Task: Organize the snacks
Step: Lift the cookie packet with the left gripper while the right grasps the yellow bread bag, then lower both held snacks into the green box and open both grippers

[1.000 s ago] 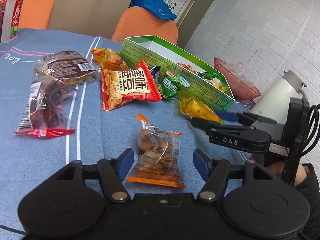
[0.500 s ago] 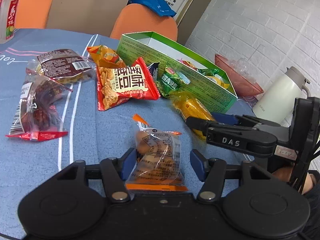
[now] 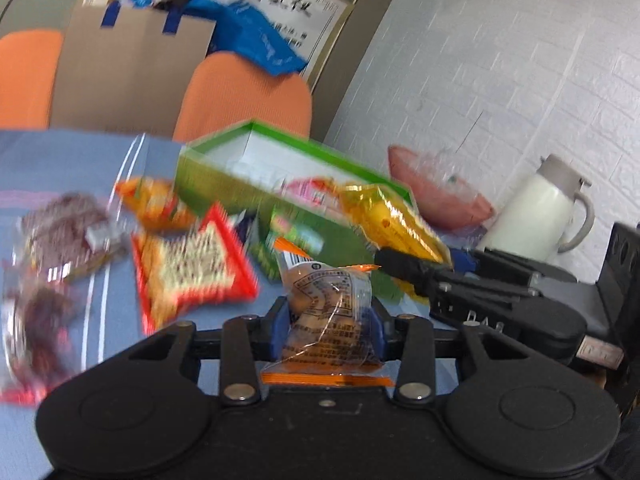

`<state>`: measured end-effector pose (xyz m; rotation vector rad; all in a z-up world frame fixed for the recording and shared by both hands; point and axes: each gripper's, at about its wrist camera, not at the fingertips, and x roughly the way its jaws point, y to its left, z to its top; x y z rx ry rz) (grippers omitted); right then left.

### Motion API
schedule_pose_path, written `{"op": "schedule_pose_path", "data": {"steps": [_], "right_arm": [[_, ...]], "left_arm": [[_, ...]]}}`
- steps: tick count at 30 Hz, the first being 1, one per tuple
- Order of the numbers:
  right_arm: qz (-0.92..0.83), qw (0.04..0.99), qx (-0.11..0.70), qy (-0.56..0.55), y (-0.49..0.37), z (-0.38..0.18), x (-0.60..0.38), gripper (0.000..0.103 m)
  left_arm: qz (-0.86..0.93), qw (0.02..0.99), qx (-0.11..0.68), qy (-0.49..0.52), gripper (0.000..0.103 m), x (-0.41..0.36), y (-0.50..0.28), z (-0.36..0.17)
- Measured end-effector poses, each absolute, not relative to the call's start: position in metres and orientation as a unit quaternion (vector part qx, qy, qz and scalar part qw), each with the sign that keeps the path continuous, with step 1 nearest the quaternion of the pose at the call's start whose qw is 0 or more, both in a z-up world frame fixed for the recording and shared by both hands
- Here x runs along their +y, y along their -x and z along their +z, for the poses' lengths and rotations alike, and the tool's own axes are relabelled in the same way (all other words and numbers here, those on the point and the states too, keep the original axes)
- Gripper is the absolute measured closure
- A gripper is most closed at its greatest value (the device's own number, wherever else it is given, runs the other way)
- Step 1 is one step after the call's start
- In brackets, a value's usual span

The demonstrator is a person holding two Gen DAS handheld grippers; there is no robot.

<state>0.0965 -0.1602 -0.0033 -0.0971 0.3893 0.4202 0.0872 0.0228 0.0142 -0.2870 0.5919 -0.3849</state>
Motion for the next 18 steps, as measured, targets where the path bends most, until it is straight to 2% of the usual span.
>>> {"op": "schedule_pose_path", "data": {"steps": [8, 18], "right_arm": [[0.182, 0.97, 0.156, 0.041, -0.138, 0.024, -0.17, 0.034], [0.147, 0.971, 0.185, 0.026, -0.212, 0.006, -0.177, 0.034]], "left_arm": [[-0.176, 0.941, 0.252, 0.138, 0.024, 0.006, -0.156, 0.057], [-0.144, 0.937, 0.277, 0.156, 0.023, 0.0, -0.25, 0.04]]}}
